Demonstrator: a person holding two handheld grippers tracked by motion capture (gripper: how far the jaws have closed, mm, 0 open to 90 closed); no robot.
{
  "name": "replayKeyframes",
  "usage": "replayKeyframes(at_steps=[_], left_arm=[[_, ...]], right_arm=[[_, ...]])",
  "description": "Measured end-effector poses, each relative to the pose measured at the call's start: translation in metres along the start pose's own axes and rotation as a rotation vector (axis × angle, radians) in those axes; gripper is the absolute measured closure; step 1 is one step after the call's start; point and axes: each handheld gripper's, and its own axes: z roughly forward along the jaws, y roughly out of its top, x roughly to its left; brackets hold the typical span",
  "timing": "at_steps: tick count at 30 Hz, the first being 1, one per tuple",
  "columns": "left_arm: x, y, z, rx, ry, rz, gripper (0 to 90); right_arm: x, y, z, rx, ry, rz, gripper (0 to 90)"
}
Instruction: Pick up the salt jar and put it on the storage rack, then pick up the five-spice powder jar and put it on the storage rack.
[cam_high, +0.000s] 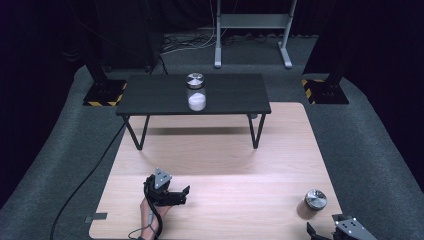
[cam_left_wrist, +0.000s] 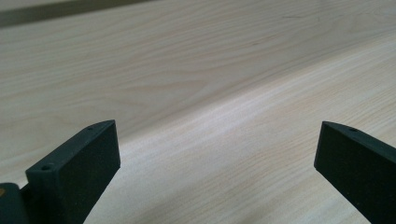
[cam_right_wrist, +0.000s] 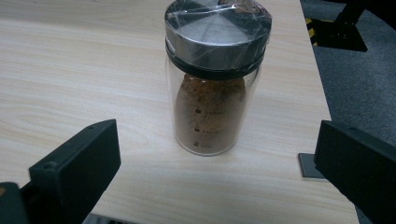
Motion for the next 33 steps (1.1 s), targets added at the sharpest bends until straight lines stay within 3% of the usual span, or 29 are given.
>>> replayKeyframes(at_steps=[13, 25, 33], left_arm=[[0.006, -0.01, 0.004, 0.013, -0.013, -0.038, 0.0], [0.007, -0.007, 0.008, 0.035, -0.013, -0.036, 0.1], [0.008, 0.001, 0.013, 0.083, -0.025, -0.028, 0.5]], right_arm=[[0.001, 0.0, -0.001, -0.001, -0.01, 0.006, 0.0], [-0.002, -0.003, 0.003, -0.01, 0.006, 0.015, 0.0], [-0.005, -0.011, 0.015, -0.02, 0.021, 0.035, 0.0]])
